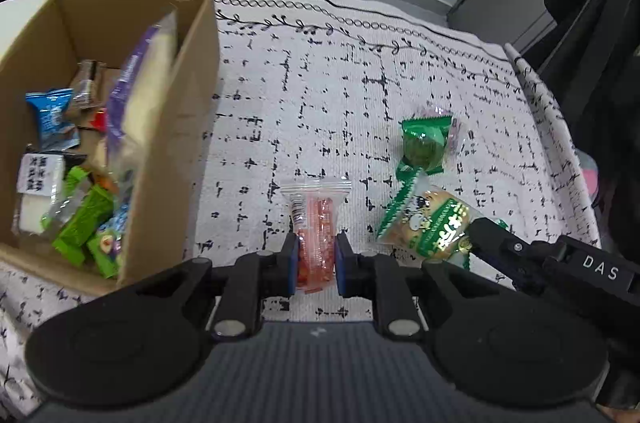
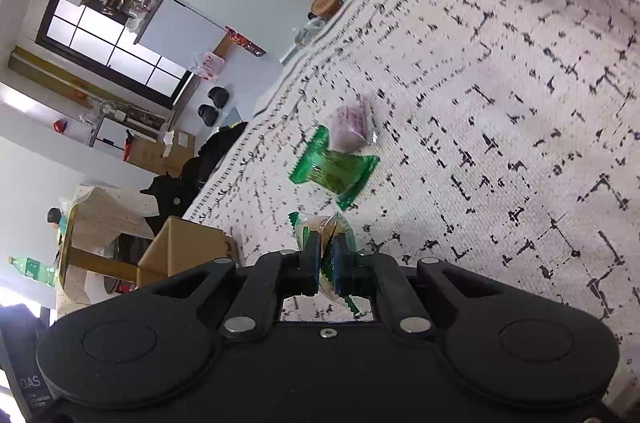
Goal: Organize snacks
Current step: 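Carry both packets into the cardboard box and open both tools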
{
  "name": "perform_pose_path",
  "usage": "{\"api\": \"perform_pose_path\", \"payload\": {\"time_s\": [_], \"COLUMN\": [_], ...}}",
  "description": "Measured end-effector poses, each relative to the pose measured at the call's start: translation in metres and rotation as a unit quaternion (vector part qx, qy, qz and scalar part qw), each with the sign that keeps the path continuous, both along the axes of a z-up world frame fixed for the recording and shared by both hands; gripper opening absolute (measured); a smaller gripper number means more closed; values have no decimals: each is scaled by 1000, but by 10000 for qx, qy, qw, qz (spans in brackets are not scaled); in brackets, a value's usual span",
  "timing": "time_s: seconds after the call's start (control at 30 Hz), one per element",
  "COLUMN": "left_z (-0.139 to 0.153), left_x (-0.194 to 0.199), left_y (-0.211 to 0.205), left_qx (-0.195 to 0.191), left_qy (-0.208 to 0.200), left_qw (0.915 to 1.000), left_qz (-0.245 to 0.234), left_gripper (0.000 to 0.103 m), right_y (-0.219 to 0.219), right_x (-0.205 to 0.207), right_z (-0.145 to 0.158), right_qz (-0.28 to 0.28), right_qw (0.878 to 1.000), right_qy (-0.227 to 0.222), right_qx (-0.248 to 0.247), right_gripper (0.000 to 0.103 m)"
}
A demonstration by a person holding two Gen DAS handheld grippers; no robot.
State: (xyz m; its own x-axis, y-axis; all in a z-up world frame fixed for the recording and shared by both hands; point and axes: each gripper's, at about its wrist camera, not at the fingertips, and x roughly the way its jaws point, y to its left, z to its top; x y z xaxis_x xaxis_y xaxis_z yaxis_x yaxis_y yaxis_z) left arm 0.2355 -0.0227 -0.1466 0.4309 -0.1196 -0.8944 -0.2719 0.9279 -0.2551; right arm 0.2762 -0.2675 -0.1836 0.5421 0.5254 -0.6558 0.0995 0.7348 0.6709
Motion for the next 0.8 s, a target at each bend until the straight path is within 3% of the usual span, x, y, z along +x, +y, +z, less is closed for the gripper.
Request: {"api": "perform_pose_path", "payload": {"time_s": [0.37, 0.8], "left_z": [50, 100], "left_x": [-20, -36], "left_y": [22, 78], "left_qx": [-23, 17], "left_qy": [-251, -502], "left_qw": [9994, 9970], "left_qz": [218, 582], "left_gripper": [17, 17], "right_y": [17, 55], "right_x": [-15, -17], "right_z": [48, 92], "right_qz": [161, 426], "right_qw": [9992, 9975], "right_qy": [-235, -449], "right_qx": [-291, -329], "right_gripper": [6, 6]}}
